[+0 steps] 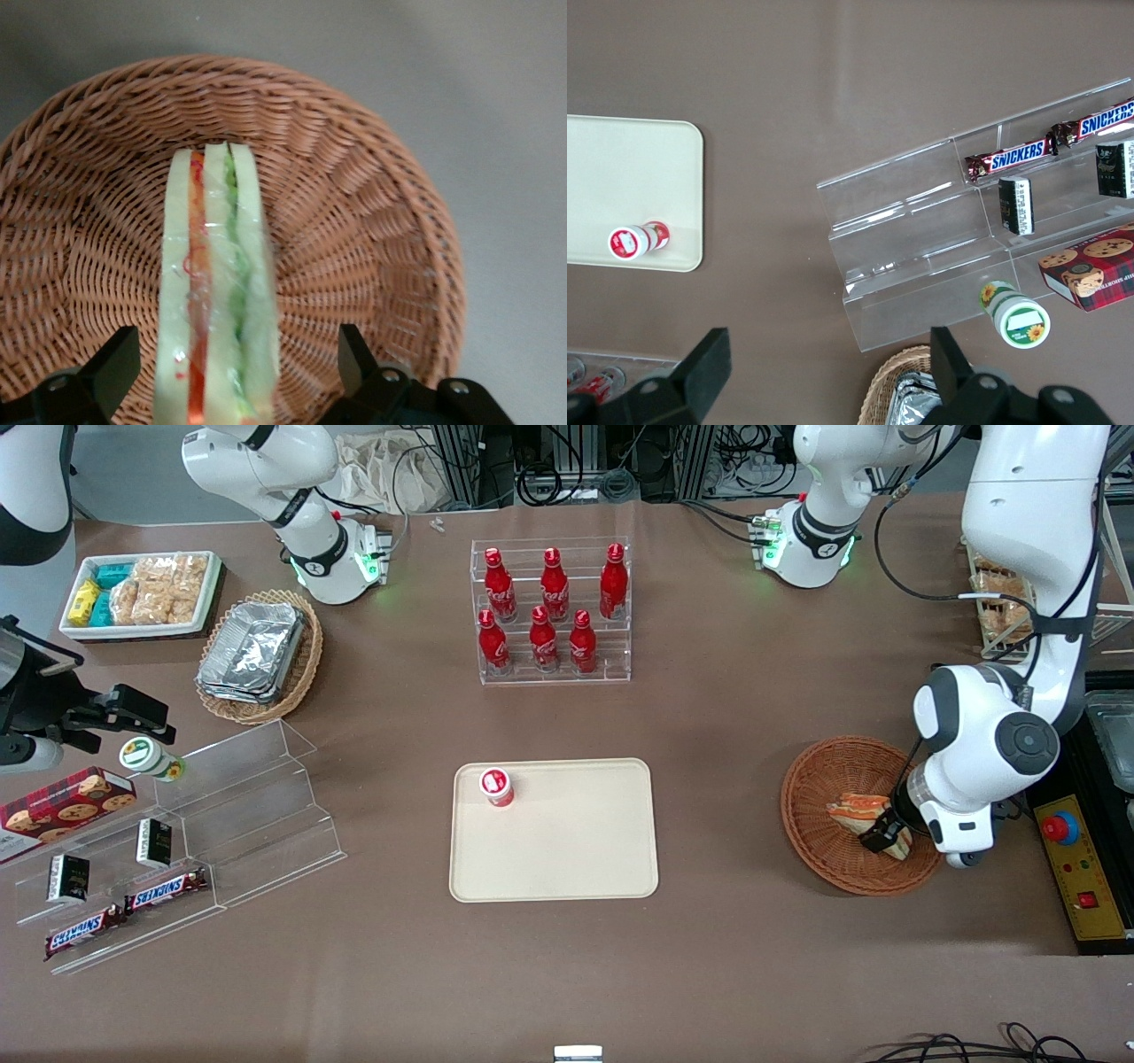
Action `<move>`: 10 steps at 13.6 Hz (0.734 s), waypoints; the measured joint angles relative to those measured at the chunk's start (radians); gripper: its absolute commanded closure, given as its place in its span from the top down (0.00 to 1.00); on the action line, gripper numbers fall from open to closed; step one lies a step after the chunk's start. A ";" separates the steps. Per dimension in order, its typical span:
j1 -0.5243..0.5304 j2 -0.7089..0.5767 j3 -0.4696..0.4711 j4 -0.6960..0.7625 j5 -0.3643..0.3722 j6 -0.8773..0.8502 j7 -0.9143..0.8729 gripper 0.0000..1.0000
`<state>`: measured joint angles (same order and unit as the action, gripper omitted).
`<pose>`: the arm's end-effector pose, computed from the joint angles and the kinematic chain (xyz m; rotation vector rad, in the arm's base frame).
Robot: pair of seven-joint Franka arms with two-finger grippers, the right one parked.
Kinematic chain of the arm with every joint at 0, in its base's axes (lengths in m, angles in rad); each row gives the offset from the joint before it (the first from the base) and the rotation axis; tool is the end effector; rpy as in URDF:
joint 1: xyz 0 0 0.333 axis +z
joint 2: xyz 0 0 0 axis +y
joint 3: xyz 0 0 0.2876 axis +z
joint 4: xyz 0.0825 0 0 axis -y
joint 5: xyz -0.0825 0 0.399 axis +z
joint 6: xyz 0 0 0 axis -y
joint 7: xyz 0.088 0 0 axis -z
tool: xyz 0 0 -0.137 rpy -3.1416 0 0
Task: Place sandwich from basket to tray
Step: 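Close the left gripper on the sandwich and lift it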
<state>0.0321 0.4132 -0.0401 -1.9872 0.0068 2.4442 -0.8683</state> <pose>0.6152 -0.0050 0.1918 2.8293 1.2957 0.0546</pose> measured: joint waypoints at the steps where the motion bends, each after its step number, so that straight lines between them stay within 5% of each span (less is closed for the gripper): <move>1: 0.004 0.002 0.001 -0.018 0.000 0.020 0.000 0.86; 4: 0.007 0.003 0.002 -0.032 0.000 0.033 0.000 0.34; 6: 0.007 -0.005 0.002 -0.031 0.000 0.019 0.000 0.10; 10: 0.008 -0.079 0.001 0.020 0.000 -0.172 -0.007 0.04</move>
<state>0.0402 0.3346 -0.0393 -1.9674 0.0067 2.2717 -0.8749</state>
